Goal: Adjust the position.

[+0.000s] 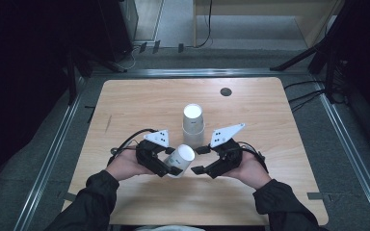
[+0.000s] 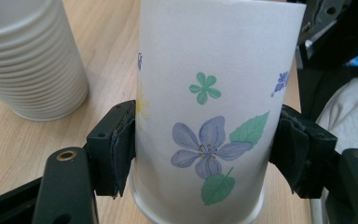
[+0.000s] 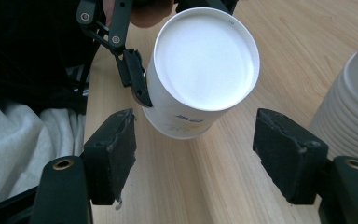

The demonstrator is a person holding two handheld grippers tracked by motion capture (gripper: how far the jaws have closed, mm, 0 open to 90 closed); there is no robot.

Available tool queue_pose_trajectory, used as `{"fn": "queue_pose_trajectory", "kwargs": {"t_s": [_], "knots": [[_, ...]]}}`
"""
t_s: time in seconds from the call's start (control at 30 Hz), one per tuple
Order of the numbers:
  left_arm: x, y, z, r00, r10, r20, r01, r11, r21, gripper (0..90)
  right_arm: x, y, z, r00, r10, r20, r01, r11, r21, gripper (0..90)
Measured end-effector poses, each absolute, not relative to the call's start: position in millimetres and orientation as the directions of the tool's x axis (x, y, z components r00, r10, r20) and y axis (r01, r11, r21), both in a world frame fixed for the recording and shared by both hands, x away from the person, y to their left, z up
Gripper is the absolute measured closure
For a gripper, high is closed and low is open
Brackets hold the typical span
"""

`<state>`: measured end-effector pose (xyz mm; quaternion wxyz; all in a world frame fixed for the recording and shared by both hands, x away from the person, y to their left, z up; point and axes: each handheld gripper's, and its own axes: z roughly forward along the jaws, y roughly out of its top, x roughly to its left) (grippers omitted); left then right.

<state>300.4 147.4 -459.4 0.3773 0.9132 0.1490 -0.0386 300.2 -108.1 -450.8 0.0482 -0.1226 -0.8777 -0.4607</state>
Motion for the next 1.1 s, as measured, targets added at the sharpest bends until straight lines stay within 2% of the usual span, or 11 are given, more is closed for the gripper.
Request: {"fn": "queue_pose_trajectory", "kwargs": {"t_s": [0.2,0.53,0.8,1.1], "knots": [[301,139,-461,0.962,0.242,-0.124,0.265,-0.737,0.621,28.7,299,-109,-457,-0.962,0.186,0.199,0.270,0.564,0.781,30.5],[292,122,-469,0.975,0.192,-0.111,0.221,-0.820,0.527,28.8,298,-101,-465,-0.968,0.162,0.190,0.249,0.607,0.755,30.6],[285,109,-471,0.981,0.152,-0.117,0.190,-0.842,0.505,28.2,292,-92,-469,-0.977,0.100,0.188,0.208,0.647,0.734,30.6],[282,106,-473,0.984,0.119,-0.129,0.169,-0.846,0.506,28.3,289,-86,-471,-0.980,0.073,0.187,0.186,0.675,0.714,35.5]]}}
